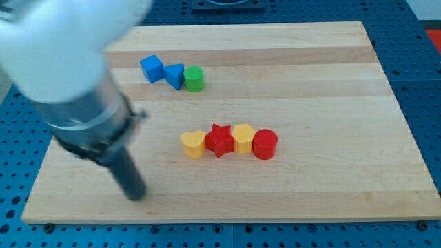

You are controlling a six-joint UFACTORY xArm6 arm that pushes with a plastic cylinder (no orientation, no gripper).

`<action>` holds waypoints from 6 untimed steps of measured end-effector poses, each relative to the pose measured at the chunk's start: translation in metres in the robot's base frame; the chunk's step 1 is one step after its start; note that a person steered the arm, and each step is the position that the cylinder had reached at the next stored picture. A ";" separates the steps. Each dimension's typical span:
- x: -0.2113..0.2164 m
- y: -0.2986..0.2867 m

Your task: Slightly nudge the yellow hexagon into the red star

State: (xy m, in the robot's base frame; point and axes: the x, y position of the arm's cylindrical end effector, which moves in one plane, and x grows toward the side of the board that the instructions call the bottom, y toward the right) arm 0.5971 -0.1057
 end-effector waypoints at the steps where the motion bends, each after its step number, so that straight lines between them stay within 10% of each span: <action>1: -0.007 0.076; 3: -0.060 0.152; 6: -0.064 0.080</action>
